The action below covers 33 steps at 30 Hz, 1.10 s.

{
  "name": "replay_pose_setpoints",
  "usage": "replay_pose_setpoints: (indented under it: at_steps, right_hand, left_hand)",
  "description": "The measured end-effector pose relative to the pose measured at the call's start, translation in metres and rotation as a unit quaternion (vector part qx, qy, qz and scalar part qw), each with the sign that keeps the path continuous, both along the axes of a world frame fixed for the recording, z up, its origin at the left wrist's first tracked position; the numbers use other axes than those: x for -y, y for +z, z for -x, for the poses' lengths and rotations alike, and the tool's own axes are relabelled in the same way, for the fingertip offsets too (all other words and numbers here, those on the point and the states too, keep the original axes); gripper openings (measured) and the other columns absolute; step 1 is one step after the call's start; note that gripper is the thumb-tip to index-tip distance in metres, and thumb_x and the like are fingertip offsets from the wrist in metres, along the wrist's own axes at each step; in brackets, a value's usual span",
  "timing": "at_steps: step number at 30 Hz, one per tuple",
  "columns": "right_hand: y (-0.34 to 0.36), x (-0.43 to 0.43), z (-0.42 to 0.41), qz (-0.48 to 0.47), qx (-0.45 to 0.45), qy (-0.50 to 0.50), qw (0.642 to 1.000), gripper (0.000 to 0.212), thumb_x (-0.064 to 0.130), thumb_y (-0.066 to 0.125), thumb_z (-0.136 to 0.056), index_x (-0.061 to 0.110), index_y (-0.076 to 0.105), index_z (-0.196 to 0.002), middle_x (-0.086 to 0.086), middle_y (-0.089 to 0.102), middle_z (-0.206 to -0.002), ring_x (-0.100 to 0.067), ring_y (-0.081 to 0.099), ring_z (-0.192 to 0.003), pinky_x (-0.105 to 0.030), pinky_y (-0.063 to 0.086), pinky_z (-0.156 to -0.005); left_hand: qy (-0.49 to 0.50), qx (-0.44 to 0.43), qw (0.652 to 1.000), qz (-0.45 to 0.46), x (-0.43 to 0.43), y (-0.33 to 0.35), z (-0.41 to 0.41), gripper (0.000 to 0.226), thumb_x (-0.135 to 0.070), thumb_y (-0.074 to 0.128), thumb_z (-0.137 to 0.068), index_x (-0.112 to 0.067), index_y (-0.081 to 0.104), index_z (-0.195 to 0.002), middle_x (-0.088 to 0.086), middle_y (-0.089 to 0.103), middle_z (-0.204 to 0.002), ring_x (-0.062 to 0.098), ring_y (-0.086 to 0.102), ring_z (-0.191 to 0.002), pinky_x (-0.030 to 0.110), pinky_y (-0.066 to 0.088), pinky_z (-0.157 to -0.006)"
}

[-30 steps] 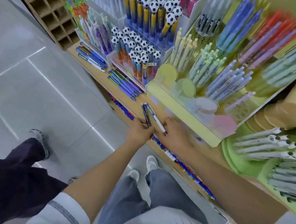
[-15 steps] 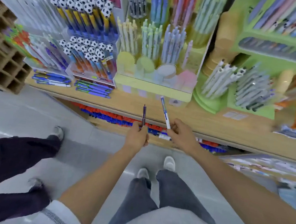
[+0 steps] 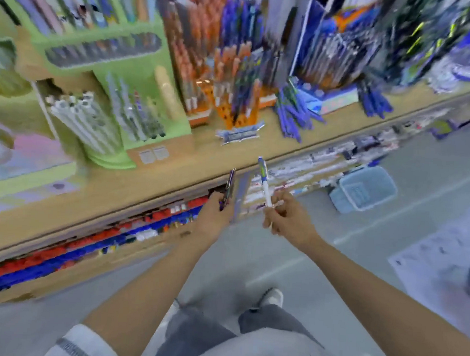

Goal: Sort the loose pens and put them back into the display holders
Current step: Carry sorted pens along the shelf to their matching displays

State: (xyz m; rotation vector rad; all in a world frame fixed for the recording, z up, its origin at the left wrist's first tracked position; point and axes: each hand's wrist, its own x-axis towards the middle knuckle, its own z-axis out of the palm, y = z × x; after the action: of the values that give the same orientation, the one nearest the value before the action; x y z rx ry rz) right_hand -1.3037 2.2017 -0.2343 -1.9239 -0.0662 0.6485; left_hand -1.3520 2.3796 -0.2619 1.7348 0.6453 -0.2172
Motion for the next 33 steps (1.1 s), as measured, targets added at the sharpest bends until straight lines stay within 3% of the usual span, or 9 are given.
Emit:
replay_pose_setpoints:
  at_steps: [2,7,12,15,19,22,26,33]
  right_hand:
    - [0.001,0.058,-0.022,0.012,0.009,-0.037,0.999,0.015,0.013,0.060,-0.094,0.017,0.045,-0.094,-0.016,0.065,-0.068,-0.012,0.049,-0.040,-0.020,0.040,-0.042]
    - [0.007,0.163,-0.075,0.031,0.036,-0.100,0.994,0.016,0.017,0.062,-0.093,0.023,0.047,-0.092,-0.010,0.068,-0.065,-0.010,0.050,-0.040,-0.018,0.041,-0.042]
    - [0.005,0.229,-0.132,0.004,0.034,-0.153,0.988,0.013,0.017,0.061,-0.093,0.019,0.048,-0.097,-0.009,0.069,-0.065,-0.014,0.051,-0.042,-0.022,0.041,-0.045]
    - [0.004,0.256,-0.172,0.001,0.043,-0.172,0.984,0.015,0.017,0.060,-0.093,0.024,0.048,-0.091,-0.008,0.070,-0.066,-0.013,0.051,-0.043,-0.021,0.042,-0.045]
    - [0.000,0.291,-0.241,-0.001,0.044,-0.199,0.979,0.011,0.017,0.060,-0.094,0.020,0.050,-0.091,-0.008,0.070,-0.066,-0.013,0.051,-0.043,-0.020,0.042,-0.045]
    - [0.001,0.316,-0.290,-0.002,0.048,-0.221,0.974,0.009,0.017,0.060,-0.094,0.015,0.051,-0.095,-0.005,0.069,-0.063,-0.014,0.051,-0.044,-0.022,0.044,-0.047]
    - [0.004,0.347,-0.347,-0.005,0.047,-0.241,0.969,0.009,0.016,0.059,-0.095,0.011,0.052,-0.098,0.004,0.066,-0.054,-0.015,0.051,-0.043,-0.022,0.044,-0.048]
    - [0.003,0.401,-0.445,0.000,0.057,-0.224,0.973,0.009,0.020,0.057,-0.096,0.014,0.052,-0.100,-0.001,0.065,-0.056,-0.011,0.051,-0.042,-0.026,0.046,-0.050]
  left_hand:
    - [-0.035,0.004,0.999,-0.007,0.055,0.001,-0.035,0.024,-0.027,0.052,-0.089,-0.021,0.037,-0.070,0.002,0.038,-0.061,0.019,0.036,-0.057,0.035,0.032,-0.061]
    - [-0.051,0.022,0.998,-0.013,0.161,0.020,-0.109,0.006,-0.019,0.052,-0.096,-0.016,0.052,-0.090,0.001,0.049,-0.066,0.018,0.044,-0.058,0.032,0.033,-0.056]
    - [-0.088,0.043,0.995,-0.009,0.223,0.020,-0.181,0.014,-0.032,0.060,-0.083,-0.019,0.055,-0.086,0.002,0.054,-0.071,0.021,0.046,-0.065,0.041,0.049,-0.075]
    - [-0.107,0.065,0.992,-0.019,0.250,0.018,-0.228,0.011,-0.028,0.058,-0.087,-0.020,0.058,-0.094,-0.006,0.055,-0.073,0.016,0.048,-0.065,0.043,0.051,-0.075]
    - [-0.137,0.110,0.983,-0.047,0.288,0.014,-0.304,0.012,-0.014,0.056,-0.091,-0.013,0.061,-0.103,-0.007,0.053,-0.073,0.012,0.043,-0.060,0.026,0.037,-0.060]
    - [-0.144,0.111,0.981,-0.067,0.312,0.012,-0.356,0.014,-0.014,0.057,-0.091,-0.012,0.062,-0.104,-0.003,0.054,-0.076,0.017,0.048,-0.063,0.021,0.038,-0.057]
    - [-0.152,0.105,0.980,-0.069,0.343,0.016,-0.416,0.012,-0.014,0.057,-0.092,-0.010,0.061,-0.102,0.002,0.059,-0.082,0.021,0.051,-0.072,0.033,0.041,-0.068]
    - [-0.136,0.101,0.984,-0.058,0.395,0.009,-0.496,0.020,-0.020,0.054,-0.090,-0.007,0.059,-0.104,0.016,0.063,-0.090,0.024,0.054,-0.077,0.046,0.048,-0.074]
